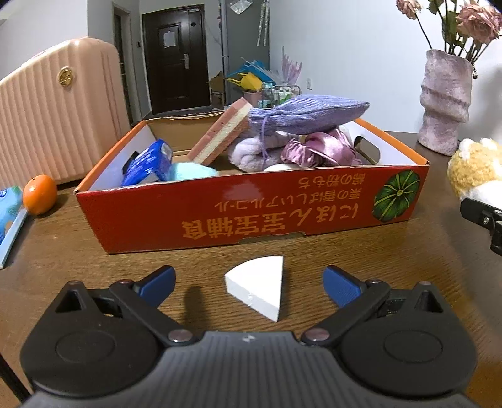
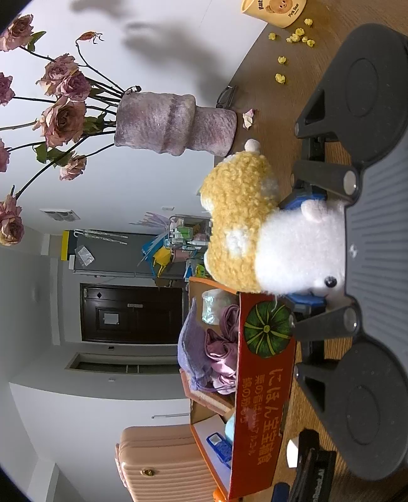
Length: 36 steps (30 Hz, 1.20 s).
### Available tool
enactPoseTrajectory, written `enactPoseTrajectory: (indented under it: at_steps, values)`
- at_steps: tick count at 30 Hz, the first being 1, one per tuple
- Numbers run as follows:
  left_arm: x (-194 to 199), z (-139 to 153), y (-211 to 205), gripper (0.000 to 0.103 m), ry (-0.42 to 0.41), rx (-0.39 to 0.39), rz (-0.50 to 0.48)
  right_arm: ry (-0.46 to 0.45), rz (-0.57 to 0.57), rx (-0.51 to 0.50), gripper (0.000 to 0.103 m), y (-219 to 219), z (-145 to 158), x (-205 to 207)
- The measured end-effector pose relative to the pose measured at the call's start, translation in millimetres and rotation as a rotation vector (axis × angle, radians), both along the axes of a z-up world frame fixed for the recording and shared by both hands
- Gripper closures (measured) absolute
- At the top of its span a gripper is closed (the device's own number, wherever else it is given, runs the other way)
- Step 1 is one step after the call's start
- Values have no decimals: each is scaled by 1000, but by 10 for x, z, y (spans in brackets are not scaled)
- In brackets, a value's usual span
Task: Organize soft objects
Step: 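Grasp the white wedge sponge with the left gripper while the right holds the plush toy, then carry the wedge sponge and plush toy with both grippers over the box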
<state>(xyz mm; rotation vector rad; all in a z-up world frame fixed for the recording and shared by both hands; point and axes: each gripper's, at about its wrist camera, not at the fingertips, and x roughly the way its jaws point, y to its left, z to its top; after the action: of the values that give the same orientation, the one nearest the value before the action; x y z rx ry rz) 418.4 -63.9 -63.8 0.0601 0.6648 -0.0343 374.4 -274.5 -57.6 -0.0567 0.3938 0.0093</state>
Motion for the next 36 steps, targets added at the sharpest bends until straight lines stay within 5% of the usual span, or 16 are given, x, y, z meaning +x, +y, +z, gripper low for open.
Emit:
enactPoseTrajectory:
  at_steps: [14, 36]
  values:
    - [43, -25, 14, 67, 39, -48, -47, 2, 7, 3, 54, 2, -6, -11]
    - [-272, 257, 59, 69, -138, -85, -3, -74, 49, -7, 54, 253, 70, -166]
